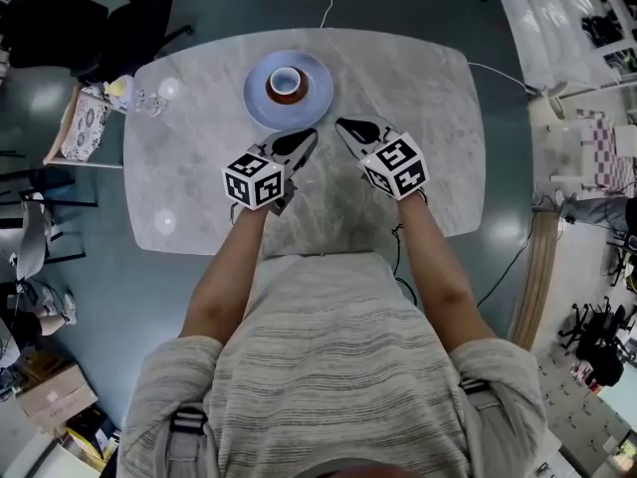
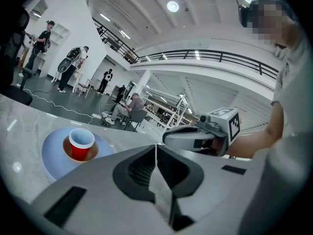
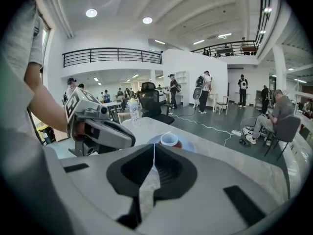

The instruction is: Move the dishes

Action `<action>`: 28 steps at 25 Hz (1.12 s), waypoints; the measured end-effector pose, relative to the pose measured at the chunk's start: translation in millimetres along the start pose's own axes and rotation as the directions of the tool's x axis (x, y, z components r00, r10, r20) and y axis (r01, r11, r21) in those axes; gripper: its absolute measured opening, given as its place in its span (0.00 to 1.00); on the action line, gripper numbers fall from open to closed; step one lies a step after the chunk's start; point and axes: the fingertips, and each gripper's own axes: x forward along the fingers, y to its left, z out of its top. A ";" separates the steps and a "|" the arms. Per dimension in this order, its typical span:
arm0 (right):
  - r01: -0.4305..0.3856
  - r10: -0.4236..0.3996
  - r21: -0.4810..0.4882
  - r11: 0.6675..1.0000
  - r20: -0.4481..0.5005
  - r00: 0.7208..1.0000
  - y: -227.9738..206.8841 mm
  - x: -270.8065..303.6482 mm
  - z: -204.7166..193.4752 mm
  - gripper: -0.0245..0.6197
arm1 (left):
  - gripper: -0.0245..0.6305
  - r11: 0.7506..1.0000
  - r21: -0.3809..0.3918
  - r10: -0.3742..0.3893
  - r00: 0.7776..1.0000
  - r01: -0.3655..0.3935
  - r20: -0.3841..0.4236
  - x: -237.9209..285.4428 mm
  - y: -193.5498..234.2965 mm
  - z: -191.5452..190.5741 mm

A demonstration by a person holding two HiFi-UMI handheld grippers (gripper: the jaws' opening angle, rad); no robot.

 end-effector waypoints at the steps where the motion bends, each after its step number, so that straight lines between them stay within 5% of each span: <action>1: 0.004 -0.004 0.004 1.000 0.009 1.000 0.6 -7.3 -0.4 0.07 | 0.07 1.000 0.002 -0.006 1.000 0.006 0.009 0.9 -6.1 1.7; 15: -0.002 -0.003 0.036 0.999 0.139 0.990 24.3 -102.0 -5.6 0.07 | 0.07 0.995 0.077 -0.069 0.990 0.059 0.122 3.9 -91.2 26.6; 28: 0.017 -0.035 0.081 0.997 0.225 0.974 20.5 -167.4 -15.7 0.06 | 0.07 0.983 0.151 -0.124 0.984 0.104 0.125 20.4 -154.7 22.9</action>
